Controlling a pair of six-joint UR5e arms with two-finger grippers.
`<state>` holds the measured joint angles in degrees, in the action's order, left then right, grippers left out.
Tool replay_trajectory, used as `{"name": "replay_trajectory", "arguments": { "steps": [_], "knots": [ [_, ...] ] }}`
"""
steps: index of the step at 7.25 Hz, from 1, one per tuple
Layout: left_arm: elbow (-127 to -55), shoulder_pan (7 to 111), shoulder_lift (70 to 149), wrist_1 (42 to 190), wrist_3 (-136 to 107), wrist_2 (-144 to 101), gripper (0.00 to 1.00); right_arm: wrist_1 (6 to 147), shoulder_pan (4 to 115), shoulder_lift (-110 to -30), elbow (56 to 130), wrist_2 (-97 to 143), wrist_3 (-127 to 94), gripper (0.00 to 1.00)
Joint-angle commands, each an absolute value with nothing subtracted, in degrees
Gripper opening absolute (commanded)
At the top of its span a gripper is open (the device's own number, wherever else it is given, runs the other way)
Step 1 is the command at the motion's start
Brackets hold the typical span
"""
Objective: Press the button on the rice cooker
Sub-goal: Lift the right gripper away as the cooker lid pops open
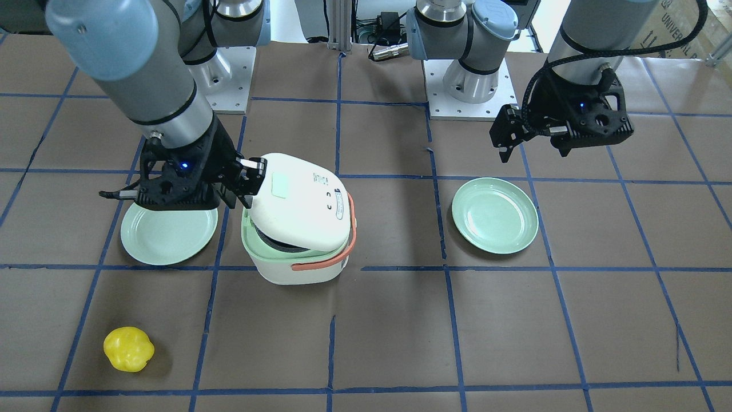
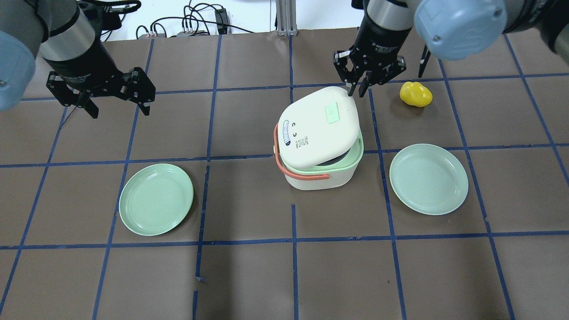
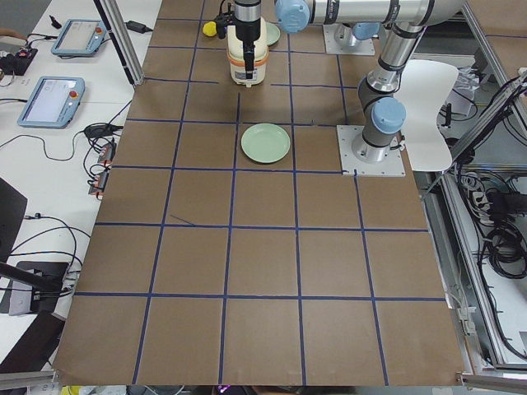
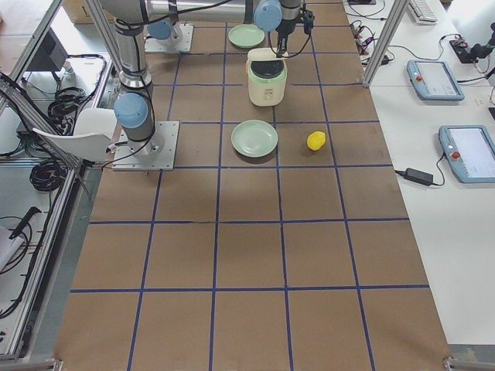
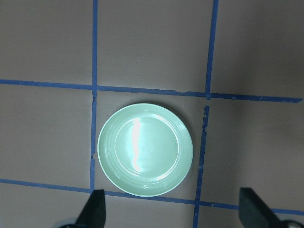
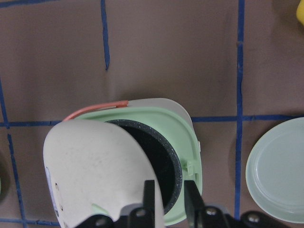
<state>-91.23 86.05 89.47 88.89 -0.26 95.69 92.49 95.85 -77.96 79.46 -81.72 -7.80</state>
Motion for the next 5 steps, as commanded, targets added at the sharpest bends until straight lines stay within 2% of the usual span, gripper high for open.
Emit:
{"name": "replay_trajectory", "arguments": {
  "steps": [1,5],
  "knots": [
    [-91.23,86.04,89.47,88.86,-0.26,95.71,1.0,87.2,91.79,-77.35,73.05,-84.62,-0.06,1.0],
    [-91.23,86.04,89.47,88.86,-0.26,95.71,1.0,86.22,88.33,-80.23,76.63,-85.25,4.57,1.0]
  ]
}}
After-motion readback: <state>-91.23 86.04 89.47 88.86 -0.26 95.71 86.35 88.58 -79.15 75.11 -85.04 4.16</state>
